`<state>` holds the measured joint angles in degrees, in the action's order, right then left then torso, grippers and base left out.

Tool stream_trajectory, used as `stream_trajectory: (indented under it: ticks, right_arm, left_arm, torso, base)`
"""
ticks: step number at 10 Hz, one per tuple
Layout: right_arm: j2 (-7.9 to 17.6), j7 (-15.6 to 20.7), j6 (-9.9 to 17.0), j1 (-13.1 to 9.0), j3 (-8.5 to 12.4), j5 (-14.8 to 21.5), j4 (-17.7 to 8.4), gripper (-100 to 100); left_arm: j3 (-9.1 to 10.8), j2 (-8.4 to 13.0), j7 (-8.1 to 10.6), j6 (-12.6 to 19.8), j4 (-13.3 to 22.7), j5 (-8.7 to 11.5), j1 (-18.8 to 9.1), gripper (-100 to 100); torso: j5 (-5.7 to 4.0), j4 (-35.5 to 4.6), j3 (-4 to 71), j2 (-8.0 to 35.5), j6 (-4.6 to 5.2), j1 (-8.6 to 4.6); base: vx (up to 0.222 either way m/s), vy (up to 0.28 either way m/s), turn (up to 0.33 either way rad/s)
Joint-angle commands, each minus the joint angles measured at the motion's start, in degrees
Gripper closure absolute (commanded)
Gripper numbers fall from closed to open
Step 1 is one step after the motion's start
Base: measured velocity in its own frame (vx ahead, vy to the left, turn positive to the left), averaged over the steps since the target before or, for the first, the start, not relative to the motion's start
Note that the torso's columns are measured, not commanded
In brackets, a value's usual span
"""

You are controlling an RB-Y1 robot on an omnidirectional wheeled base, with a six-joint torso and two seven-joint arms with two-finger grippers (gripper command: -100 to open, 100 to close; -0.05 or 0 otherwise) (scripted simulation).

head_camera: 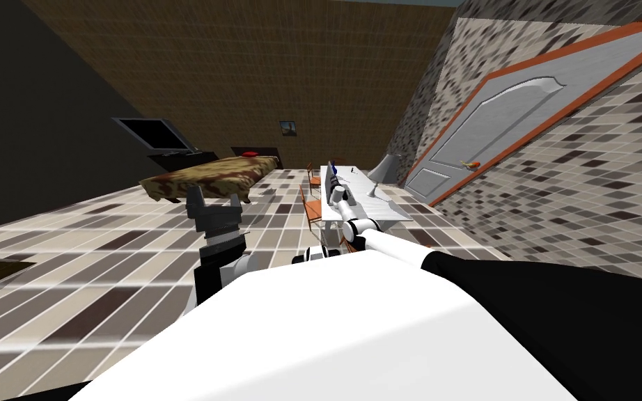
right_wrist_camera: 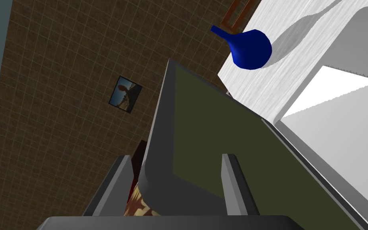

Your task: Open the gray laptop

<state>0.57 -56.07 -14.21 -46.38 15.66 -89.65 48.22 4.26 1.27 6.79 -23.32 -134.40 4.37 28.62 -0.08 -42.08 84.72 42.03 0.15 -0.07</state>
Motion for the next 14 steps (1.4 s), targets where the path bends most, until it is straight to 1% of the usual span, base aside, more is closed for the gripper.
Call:
stream_trajectory:
  ticks: [1,3,4,5,6,7,8,9,10,11,13,14]
  right_arm:
    - [2.16,-0.97,3.54,0.79,1.68,-3.62,-0.44,100]
    - [2.16,-0.97,3.54,0.79,1.68,-3.62,-0.44,100]
    - [3.62,-2.19,5.43,0.92,2.26,-5.30,-1.12,100]
    - [5.09,-3.41,7.20,1.05,2.83,-6.98,-1.81,100]
    - [5.09,-3.41,7.31,1.05,2.83,-6.98,-1.81,100]
    - [6.55,-4.63,9.20,1.18,3.41,-8.66,-2.50,100]
    - [6.55,-4.63,9.20,1.18,3.41,-6.65,-2.50,100]
    - [6.55,-4.63,9.20,1.18,3.41,-8.40,-2.50,100]
    - [8.02,-5.84,11.08,1.31,3.99,-10.34,-3.19,100]
    - [8.02,-5.84,11.08,1.31,3.99,-10.34,-3.19,100]
    - [10.95,-8.28,14.65,1.58,5.14,-13.70,-4.57,100]
    - [10.95,-8.28,14.85,1.58,3.57,-14.37,-4.57,100]
  left_arm:
    - [0.00,0.00,0.00,0.00,0.00,0.00,0.00,0]
    - [0.01,0.01,0.00,0.00,0.00,0.00,0.00,0]
    - [0.01,0.01,0.00,0.00,0.00,0.00,0.00,0]
    - [0.00,0.01,0.00,0.00,0.00,0.00,0.00,0]
    - [0.00,0.00,0.00,0.00,0.00,0.00,0.00,0]
    - [0.01,0.01,0.00,0.00,0.00,0.00,0.00,0]
    - [0.00,0.00,0.00,0.00,0.00,0.00,0.00,0]
    - [0.01,0.01,0.00,0.00,0.00,0.00,0.00,0]
    - [0.01,0.01,0.00,0.00,0.00,0.00,0.00,0]
    - [0.00,0.00,0.00,0.00,0.00,0.00,0.00,0]
    - [0.00,0.00,0.00,0.00,0.00,0.00,0.00,0]
    - [0.00,0.00,0.00,0.00,0.00,0.00,0.00,0]
  torso:
    - [-0.05,0.00,-0.01,0.02,-0.08,-0.10]
    - [-0.07,0.02,-0.05,0.10,-0.11,-0.13]
    - [-0.04,0.02,-0.07,0.13,-0.21,-0.06]
    - [-0.01,0.02,-0.05,0.10,-0.11,-0.01]
    - [0.00,0.01,-0.03,0.05,-0.08,0.02]
    - [0.01,0.01,-0.04,0.09,-0.24,0.08]
    - [0.00,0.06,-0.01,0.04,-0.25,0.06]
    - [0.02,0.00,0.01,0.02,-0.28,0.06]
    - [0.04,-0.02,0.00,0.04,-0.33,0.10]
    - [0.04,-0.04,0.03,-0.02,-0.20,0.07]
    - [0.05,-0.09,-0.01,0.04,-0.14,0.06]
    - [0.04,-0.12,-0.04,0.09,-0.04,-0.02]
  base:
    - [0.017,0.036,-0.036]
    - [0.015,0.010,-0.027]
    - [0.011,0.010,-0.032]
    - [0.026,0.036,-0.077]
    - [0.020,0.036,-0.067]
    - [0.011,0.029,-0.041]
    - [0.002,0.021,-0.026]
    - [0.001,0.005,-0.013]
    - [0.009,0.016,-0.028]
    - [0.008,0.022,-0.035]
    - [0.021,0.039,-0.054]
    - [0.024,0.033,-0.061]
